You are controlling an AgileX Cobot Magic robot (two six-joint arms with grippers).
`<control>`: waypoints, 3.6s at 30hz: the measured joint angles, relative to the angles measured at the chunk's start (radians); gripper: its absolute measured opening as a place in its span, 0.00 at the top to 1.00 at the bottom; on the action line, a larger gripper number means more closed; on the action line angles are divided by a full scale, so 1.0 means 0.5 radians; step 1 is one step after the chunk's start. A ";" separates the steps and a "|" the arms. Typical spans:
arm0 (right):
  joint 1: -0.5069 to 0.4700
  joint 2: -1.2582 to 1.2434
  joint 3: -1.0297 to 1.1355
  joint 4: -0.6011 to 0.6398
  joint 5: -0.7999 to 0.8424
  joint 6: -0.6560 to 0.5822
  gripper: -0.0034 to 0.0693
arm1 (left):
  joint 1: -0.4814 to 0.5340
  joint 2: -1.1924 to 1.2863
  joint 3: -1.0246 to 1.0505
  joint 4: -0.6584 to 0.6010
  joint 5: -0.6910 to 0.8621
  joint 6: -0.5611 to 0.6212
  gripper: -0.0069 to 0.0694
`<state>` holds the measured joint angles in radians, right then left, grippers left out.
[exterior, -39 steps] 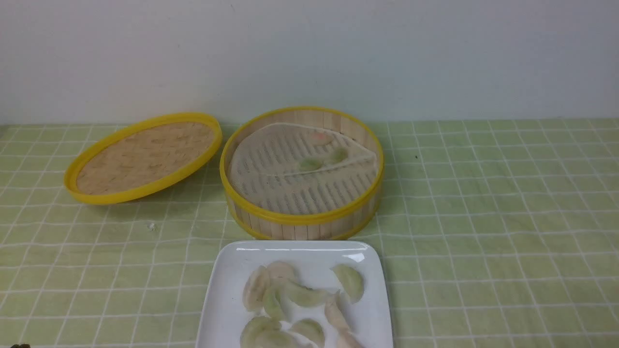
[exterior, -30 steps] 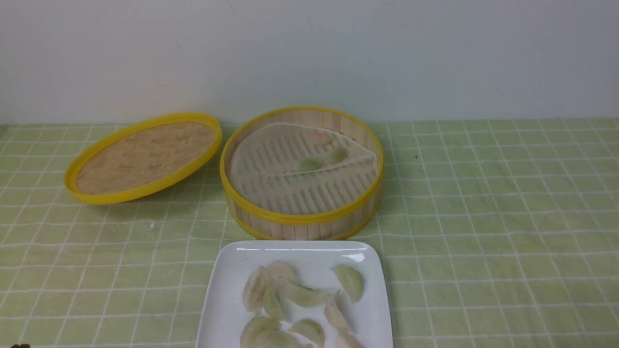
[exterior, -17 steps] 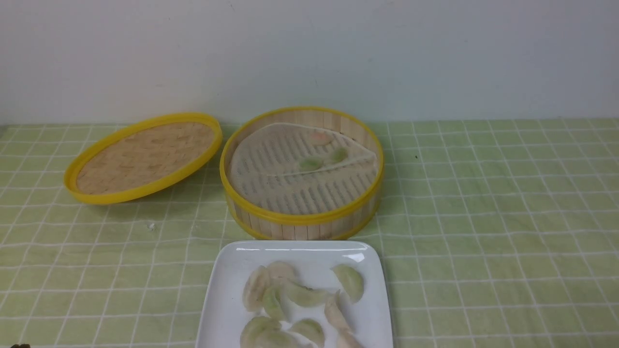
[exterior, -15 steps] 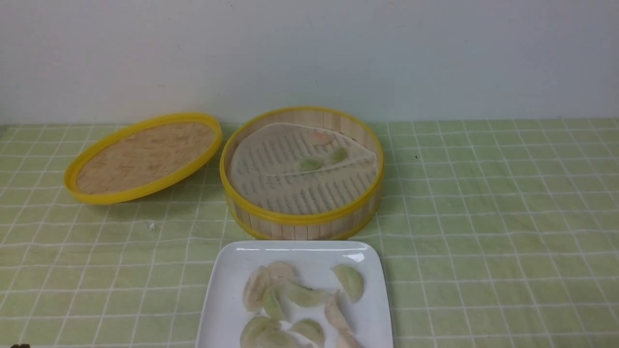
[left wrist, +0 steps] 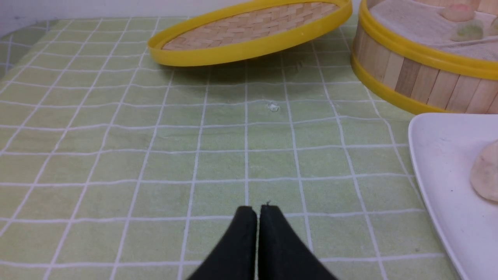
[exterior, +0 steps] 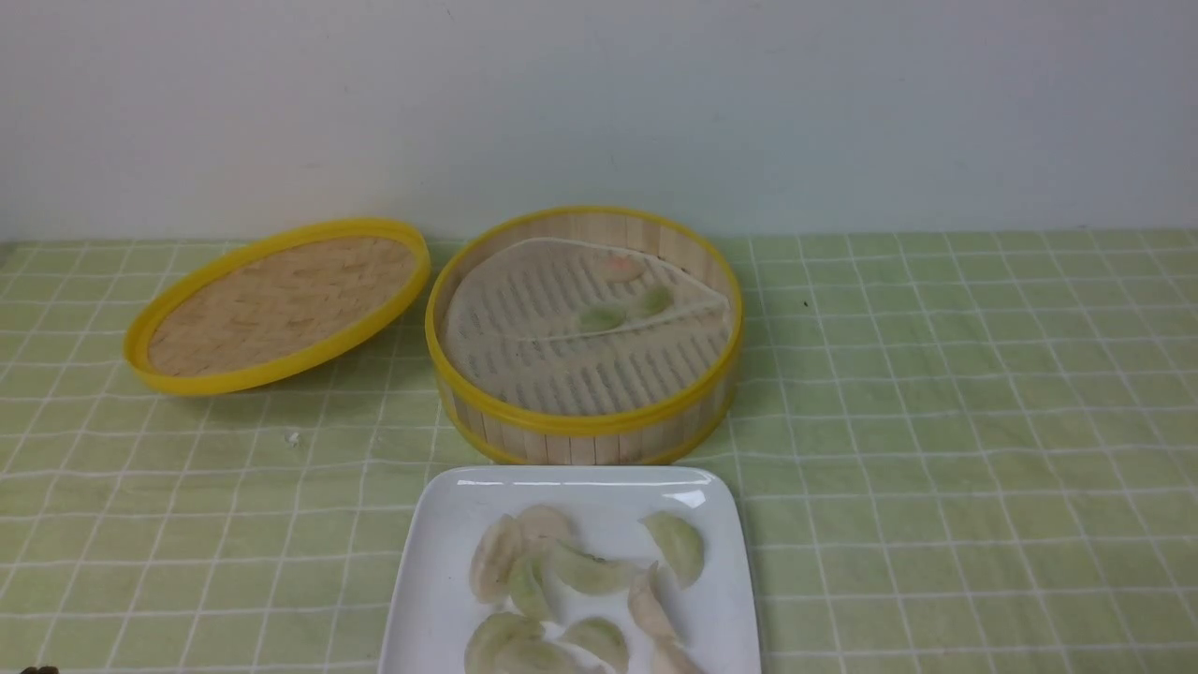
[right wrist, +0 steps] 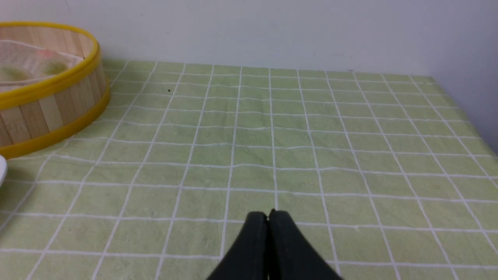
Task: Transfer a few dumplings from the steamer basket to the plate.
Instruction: Use the left arm to grab a dumpling from the steamer
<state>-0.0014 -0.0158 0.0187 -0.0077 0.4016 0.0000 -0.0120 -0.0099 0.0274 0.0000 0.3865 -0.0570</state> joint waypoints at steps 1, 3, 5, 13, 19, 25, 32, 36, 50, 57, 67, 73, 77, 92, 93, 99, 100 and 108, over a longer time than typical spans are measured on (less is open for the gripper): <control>0.000 0.000 0.000 0.000 0.000 0.000 0.97 | 0.000 0.000 0.000 0.000 0.000 0.000 0.92; 0.000 0.000 0.000 0.000 0.000 0.000 0.97 | 0.000 0.000 0.000 0.023 -0.002 0.000 0.92; 0.000 0.000 0.000 0.000 0.000 0.000 0.97 | 0.000 0.000 0.000 0.060 -0.014 0.000 0.92; 0.000 0.000 0.004 0.057 -0.039 0.026 0.97 | 0.000 0.000 0.005 -0.167 -0.396 -0.249 0.92; 0.000 0.000 0.022 0.699 -0.384 0.318 0.97 | 0.000 0.000 0.005 -0.577 -0.689 -0.566 0.92; 0.000 0.000 0.022 1.310 -0.688 0.478 0.97 | 0.000 0.000 0.005 -0.629 -1.008 -0.605 0.92; 0.000 0.000 -0.003 1.465 -0.910 0.474 0.97 | 0.000 0.000 -0.057 -0.636 -1.458 -0.636 0.92; 0.000 0.032 -0.370 1.285 -0.687 0.325 0.97 | 0.000 0.077 -0.450 -0.532 -1.168 -0.598 0.92; 0.000 1.911 -2.191 0.936 1.151 -0.391 0.97 | 0.000 1.828 -2.080 -0.462 0.957 0.145 0.92; 0.000 2.365 -2.356 1.007 1.465 -0.520 0.97 | -0.056 2.725 -2.526 -0.818 0.992 0.768 0.92; 0.000 2.372 -2.354 1.064 1.449 -0.608 0.97 | -0.451 3.653 -3.260 -0.814 1.115 0.981 0.92; 0.000 2.372 -2.352 1.058 1.446 -0.610 0.97 | -0.570 4.031 -3.615 -0.740 1.115 0.992 0.92; 0.000 2.372 -2.352 1.056 1.444 -0.610 0.97 | -0.627 4.200 -3.757 -0.665 1.057 1.012 0.90; 0.000 2.372 -2.352 1.056 1.437 -0.602 0.97 | -0.761 4.569 -3.776 -0.642 0.406 1.223 0.33; 0.000 2.372 -2.352 1.056 1.437 -0.602 0.97 | -0.767 4.585 -3.776 -0.644 0.393 1.228 0.32; 0.000 2.372 -2.352 1.056 1.442 -0.602 0.97 | -0.779 4.648 -3.776 -0.658 0.266 1.181 0.31; 0.000 2.372 -2.352 1.056 1.445 -0.602 0.97 | -0.779 4.653 -3.776 -0.658 0.260 1.175 0.34; 0.000 2.372 -2.352 1.056 1.474 -0.602 0.97 | -0.779 4.667 -3.778 -0.632 0.324 1.166 0.71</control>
<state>-0.0014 1.1702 -1.1575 0.5203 1.1385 -0.3009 -0.4012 2.3236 -1.8617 -0.3160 0.5485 0.5260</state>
